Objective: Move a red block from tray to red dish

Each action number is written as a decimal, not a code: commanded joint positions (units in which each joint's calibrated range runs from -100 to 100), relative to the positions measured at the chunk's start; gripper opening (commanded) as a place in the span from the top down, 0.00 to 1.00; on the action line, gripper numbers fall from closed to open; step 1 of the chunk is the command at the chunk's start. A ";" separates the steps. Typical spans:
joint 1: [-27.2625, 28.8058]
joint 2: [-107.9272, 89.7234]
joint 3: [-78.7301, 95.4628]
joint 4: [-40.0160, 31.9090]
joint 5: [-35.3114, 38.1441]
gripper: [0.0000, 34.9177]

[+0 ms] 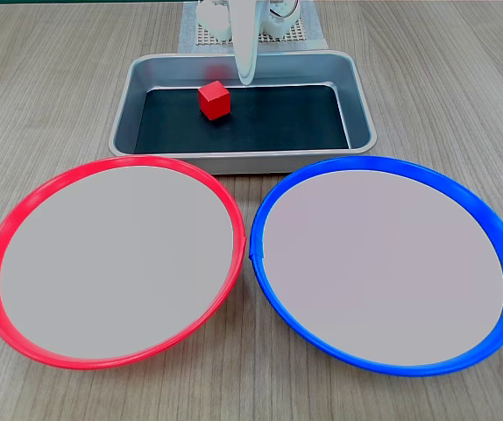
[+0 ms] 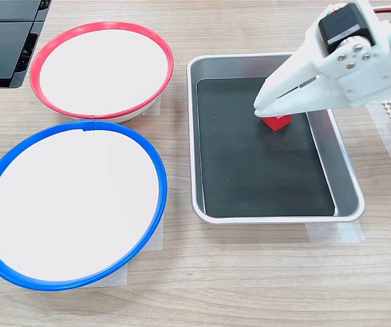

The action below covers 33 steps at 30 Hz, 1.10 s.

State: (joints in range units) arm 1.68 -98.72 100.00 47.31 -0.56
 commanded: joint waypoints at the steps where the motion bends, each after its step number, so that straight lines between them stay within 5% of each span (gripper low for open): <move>1: 0.34 -0.34 0.00 0.11 -0.20 0.99; 31: 0.34 -0.34 0.00 0.11 -0.20 0.99; 33: -2.67 -0.34 0.00 0.11 1.66 0.99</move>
State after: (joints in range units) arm 1.68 -98.72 100.00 47.31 -0.56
